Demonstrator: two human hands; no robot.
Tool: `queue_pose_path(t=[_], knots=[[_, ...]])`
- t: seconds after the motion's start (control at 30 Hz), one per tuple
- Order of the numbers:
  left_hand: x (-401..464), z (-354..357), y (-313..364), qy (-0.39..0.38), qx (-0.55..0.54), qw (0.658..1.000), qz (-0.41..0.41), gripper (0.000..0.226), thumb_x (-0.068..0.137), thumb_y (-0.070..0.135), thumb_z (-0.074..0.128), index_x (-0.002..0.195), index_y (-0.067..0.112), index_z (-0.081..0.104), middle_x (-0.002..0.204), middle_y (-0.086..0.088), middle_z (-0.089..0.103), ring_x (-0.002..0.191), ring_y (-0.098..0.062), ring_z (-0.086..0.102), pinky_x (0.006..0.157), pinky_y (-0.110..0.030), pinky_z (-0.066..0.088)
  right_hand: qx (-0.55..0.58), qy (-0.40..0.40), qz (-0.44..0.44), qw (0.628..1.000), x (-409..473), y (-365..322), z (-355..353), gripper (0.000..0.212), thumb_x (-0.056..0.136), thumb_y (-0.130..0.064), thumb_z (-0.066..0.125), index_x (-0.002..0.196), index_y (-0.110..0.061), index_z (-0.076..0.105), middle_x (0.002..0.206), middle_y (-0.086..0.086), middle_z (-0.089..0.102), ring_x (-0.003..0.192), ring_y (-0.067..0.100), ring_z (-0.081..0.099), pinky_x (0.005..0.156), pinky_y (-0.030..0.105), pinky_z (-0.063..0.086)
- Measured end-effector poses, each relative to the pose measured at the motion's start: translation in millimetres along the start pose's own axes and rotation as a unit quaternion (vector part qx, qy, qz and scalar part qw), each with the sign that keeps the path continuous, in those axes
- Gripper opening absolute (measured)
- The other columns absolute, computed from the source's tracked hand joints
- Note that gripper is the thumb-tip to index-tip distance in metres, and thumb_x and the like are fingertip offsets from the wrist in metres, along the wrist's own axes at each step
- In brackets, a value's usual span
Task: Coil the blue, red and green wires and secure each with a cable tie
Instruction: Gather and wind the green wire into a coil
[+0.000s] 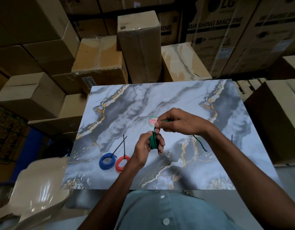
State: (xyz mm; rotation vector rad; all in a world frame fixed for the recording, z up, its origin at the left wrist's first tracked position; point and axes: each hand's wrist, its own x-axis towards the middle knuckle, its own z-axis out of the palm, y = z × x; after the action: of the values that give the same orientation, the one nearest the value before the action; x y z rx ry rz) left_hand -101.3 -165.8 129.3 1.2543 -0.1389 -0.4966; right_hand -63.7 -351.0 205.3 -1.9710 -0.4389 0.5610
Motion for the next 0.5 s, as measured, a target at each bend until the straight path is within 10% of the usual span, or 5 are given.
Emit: queue_pose_path(t=[0.5], knots=[[-3,4,17,0.016,-0.112,0.992,-0.056,0.040,0.095,0.020,0.039,0.056,0.018,0.032,0.052,0.001,0.021,0.044,-0.015,0.034,0.041,-0.024,0.033,0.430,0.001,0.163,0.888,6,79,17,0.023,0.094,-0.026,0.066,0.091,-0.003,0.070,0.063,-0.005,0.041,0.042,-0.001,0.030,0.038,0.009,0.023]])
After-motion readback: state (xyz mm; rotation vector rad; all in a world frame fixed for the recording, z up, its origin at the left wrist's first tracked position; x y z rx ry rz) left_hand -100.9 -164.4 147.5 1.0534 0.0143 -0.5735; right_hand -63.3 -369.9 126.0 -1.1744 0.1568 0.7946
